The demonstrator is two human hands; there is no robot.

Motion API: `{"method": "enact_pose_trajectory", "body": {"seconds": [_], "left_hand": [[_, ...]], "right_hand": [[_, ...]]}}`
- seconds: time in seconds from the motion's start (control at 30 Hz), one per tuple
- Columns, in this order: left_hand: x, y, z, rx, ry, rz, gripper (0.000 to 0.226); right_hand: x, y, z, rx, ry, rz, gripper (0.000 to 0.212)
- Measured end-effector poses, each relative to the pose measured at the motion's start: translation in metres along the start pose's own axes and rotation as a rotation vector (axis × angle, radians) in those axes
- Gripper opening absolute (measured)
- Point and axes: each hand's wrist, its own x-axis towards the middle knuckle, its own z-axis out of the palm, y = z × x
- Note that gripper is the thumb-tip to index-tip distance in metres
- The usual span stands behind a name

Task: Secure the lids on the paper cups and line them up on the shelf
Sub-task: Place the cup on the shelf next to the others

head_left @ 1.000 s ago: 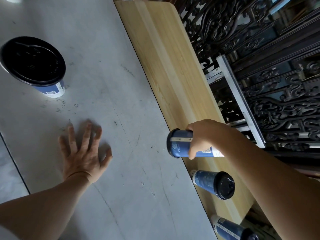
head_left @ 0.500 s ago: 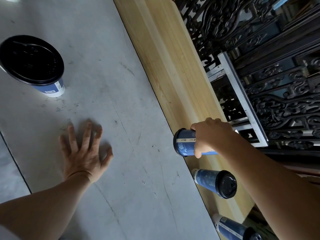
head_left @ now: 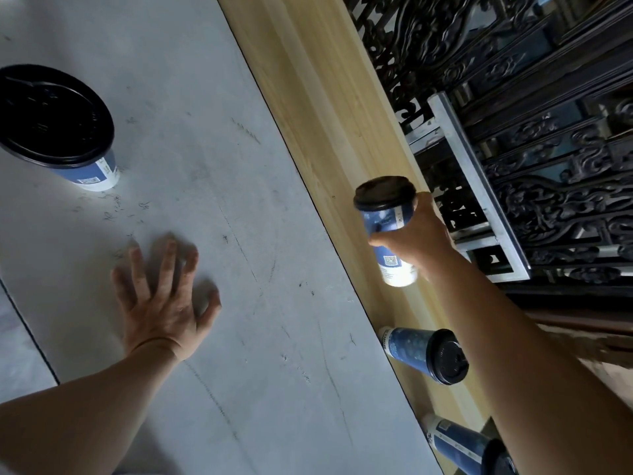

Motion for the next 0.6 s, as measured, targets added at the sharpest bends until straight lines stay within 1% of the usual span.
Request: {"method": "enact_pose_trajectory", "body": {"seconds": [0.1,0.23,0.33,0.4,0.5,0.6], "left_hand": [[0.000,0.000,0.001,-0.005,-0.002,0.000,0.083],[0.000,-0.001,0.004,-0.007,0.011,0.006,0.086],[-0.001,0.000,0.004,-0.015,0.025,0.003,0.086],[0.000,0.001,0.004,-0.025,0.050,0.008,0.086],[-0.001,0.001,0.003,-0.031,0.065,0.023,0.087],[-0.002,0.001,0.002,-0.032,0.068,0.024,0.088]], "right_hand": [[0.002,0.016,0.020,0.339,0.145,0.073,0.078],[-0.009,0.040,0.067,0.641,0.259,0.142,0.077],[-0.017,0.048,0.093,0.732,0.315,0.165,0.074],[-0.015,0.052,0.097,0.765,0.338,0.223,0.075],[-0.008,0.059,0.098,0.906,0.310,0.295,0.071],[-0.005,0.064,0.099,1.001,0.314,0.313,0.069]]}}
